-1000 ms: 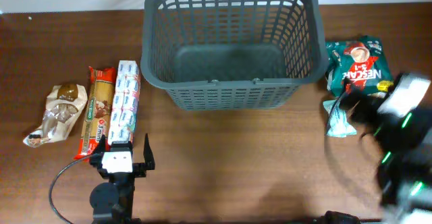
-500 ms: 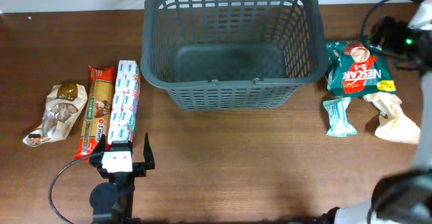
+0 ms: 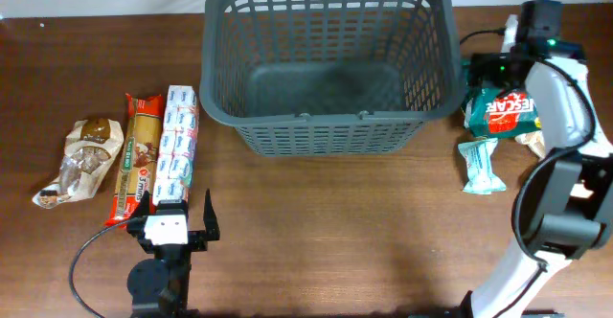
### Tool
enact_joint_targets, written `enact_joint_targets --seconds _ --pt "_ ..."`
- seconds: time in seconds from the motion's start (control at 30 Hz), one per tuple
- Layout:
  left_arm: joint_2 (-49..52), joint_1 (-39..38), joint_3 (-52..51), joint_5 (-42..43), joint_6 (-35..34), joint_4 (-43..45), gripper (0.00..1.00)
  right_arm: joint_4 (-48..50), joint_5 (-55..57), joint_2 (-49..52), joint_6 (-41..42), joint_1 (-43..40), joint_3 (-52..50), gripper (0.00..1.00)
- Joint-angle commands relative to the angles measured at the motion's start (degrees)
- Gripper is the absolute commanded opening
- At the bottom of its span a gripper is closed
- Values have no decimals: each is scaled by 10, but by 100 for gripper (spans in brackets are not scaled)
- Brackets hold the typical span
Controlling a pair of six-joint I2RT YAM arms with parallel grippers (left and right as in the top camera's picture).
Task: Pack container
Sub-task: 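Reach the right gripper to the green Nescafe bag and grasp it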
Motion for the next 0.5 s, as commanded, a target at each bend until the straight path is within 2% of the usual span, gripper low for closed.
enact_joint_targets --seconds 0.0,0.43,0.47 --pt "-3 -2 -4 4 -1 2 99 6 40 34 -23 2 10 99" --pt "-3 -2 -4 4 -1 2 99 39 40 149 -12 7 10 99" --pt "-3 -2 -4 4 -1 2 99 38 40 156 -2 7 10 93"
